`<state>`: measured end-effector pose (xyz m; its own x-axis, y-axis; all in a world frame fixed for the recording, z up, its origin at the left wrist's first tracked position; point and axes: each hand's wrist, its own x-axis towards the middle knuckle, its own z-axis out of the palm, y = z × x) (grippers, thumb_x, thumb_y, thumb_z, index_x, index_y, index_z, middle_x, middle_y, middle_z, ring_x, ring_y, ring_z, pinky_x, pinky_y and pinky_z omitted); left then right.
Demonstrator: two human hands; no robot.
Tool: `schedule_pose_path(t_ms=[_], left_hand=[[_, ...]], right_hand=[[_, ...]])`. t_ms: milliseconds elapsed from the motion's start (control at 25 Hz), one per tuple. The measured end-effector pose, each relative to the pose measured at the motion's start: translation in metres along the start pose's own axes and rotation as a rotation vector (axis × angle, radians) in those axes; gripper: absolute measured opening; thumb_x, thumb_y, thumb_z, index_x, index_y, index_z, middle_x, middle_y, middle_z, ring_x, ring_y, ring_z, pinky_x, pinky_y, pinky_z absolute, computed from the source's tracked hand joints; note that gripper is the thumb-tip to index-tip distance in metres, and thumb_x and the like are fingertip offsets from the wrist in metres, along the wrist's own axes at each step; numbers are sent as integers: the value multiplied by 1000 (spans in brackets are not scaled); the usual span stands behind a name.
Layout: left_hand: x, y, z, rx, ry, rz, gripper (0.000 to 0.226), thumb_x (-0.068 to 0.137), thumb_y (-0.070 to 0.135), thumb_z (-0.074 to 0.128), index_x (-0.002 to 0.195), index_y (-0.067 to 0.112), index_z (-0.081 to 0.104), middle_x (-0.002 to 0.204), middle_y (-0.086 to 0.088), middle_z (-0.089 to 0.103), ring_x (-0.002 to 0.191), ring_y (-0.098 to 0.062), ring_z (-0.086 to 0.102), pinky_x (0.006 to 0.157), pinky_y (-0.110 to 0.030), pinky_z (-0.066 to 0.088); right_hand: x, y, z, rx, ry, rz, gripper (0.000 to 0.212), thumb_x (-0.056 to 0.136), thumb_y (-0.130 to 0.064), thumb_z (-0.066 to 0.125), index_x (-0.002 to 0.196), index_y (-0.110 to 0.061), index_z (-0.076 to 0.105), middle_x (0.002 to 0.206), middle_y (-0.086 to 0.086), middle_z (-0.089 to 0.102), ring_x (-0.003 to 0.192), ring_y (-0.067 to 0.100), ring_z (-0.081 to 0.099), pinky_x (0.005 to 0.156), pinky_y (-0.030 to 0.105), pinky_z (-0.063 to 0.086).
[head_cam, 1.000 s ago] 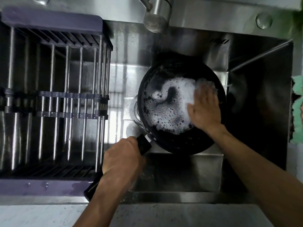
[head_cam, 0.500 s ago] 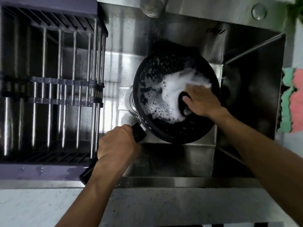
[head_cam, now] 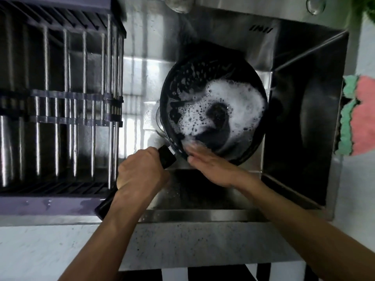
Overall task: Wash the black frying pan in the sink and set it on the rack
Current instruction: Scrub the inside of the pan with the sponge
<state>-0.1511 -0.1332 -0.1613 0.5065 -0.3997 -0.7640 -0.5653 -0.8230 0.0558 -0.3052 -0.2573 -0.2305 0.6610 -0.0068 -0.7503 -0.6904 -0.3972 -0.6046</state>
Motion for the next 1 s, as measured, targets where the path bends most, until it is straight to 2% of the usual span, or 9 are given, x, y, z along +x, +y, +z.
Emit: schedule_pose_path(t_ms=[80, 200, 360, 440, 560, 640, 800, 880, 1000], left_hand=[[0, 1, 0, -17, -12, -12, 33, 75, 23, 65, 106, 15, 57, 81, -2, 55, 78, -25, 56, 66, -32, 45], [0, 0, 0, -15, -7, -11, 33, 76, 24, 65, 107, 15, 57, 81, -1, 53, 77, -25, 55, 67, -32, 45], [-2, 1, 0, 6, -11, -2, 33, 77, 25, 64, 108, 14, 57, 81, 0, 50, 76, -24, 50, 67, -32, 44], [-1, 2, 1, -1, -5, -3, 33, 78, 26, 64, 109, 15, 57, 83, -1, 51, 77, -23, 51, 67, -32, 43], [1, -1, 1, 13, 4, 11, 32, 80, 26, 63, 110, 16, 57, 93, -4, 62, 84, -25, 60, 67, -32, 43], [1, -1, 2, 23, 13, 19, 30, 80, 25, 61, 109, 16, 57, 95, -4, 64, 85, -26, 61, 66, -32, 42], [3, 0, 4, -3, 7, -10, 30, 80, 23, 61, 109, 17, 56, 89, -3, 57, 80, -25, 56, 66, -33, 42], [3, -2, 4, -22, -5, -7, 29, 80, 22, 61, 109, 17, 57, 89, -2, 57, 80, -25, 57, 67, -33, 43], [3, -2, 5, -8, -16, -10, 31, 79, 21, 60, 109, 18, 57, 98, -4, 63, 91, -28, 62, 69, -32, 42]], right_hand=[[3, -2, -10, 21, 57, -75, 53, 108, -45, 22, 158, -28, 18, 166, -13, 4, 152, 5, -4, 117, 18, -2], [-27, 27, -21, -172, 170, 158, 52, 107, -45, 22, 154, -25, 33, 163, -6, 23, 153, 16, 13, 122, 29, 9], [25, -23, -17, 135, 116, -181, 51, 109, -37, 27, 158, -29, 17, 164, -17, 3, 150, 1, -1, 122, 23, 1], [54, 4, -52, -79, 266, -23, 56, 107, -43, 29, 158, -37, 8, 165, -14, -11, 152, 10, -13, 125, 40, 1], [17, 39, -39, -149, 349, 217, 55, 105, -45, 35, 157, -30, 25, 167, -4, 0, 154, 19, 5, 125, 42, 13], [22, 2, -16, -85, 349, -68, 50, 104, -42, 39, 151, -24, 39, 164, -1, 13, 150, 20, 20, 122, 38, 21], [71, 8, -85, -136, 354, 129, 62, 105, -51, 28, 159, -34, 2, 166, -10, -15, 152, 15, -15, 125, 45, 0], [38, 35, -67, -163, 299, 294, 63, 105, -52, 28, 159, -32, 3, 165, -11, -18, 152, 18, -18, 125, 48, 0], [46, -17, -19, -68, 204, -35, 53, 107, -39, 33, 156, -20, 25, 166, -8, -9, 150, 14, -18, 119, 32, -8]])
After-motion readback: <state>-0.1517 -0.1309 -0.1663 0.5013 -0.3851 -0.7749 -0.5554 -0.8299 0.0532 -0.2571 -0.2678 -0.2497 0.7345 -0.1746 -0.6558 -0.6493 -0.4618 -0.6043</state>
